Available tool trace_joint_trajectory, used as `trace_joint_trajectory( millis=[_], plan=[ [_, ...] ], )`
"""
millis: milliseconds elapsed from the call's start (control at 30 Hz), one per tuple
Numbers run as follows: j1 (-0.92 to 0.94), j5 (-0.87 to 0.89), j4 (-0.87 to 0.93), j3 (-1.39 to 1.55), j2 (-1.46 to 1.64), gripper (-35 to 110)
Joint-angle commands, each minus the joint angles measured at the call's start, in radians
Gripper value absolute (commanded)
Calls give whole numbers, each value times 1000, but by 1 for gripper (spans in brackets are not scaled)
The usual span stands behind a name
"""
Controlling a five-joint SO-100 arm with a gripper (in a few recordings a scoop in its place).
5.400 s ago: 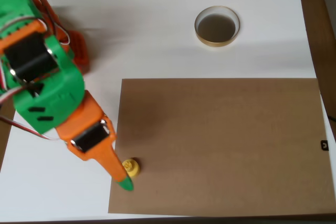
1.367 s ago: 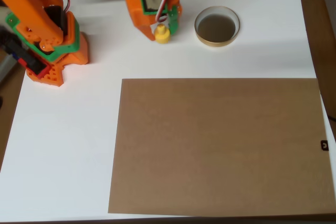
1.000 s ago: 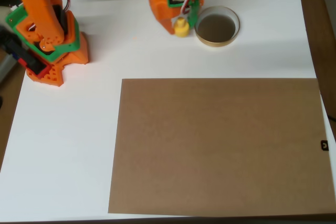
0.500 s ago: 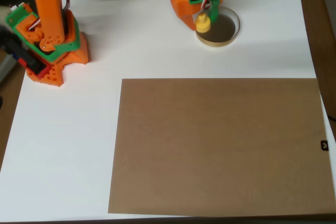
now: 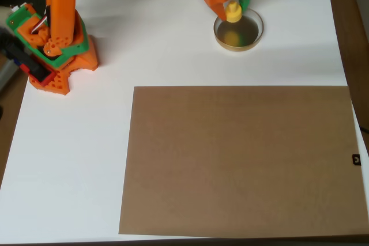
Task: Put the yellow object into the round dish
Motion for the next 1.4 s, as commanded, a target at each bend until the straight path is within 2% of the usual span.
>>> trace_joint_trajectory(
  millis=[0, 333, 867, 1133, 1367],
  plan=[
    [-23, 3, -9, -61, 12, 0],
    [9, 5, -51, -58, -43, 0],
    [28, -31, -17, -60, -26, 25],
    [3, -104, 75, -32, 118, 31],
    [37, -233, 155, 115, 336, 32]
  ],
)
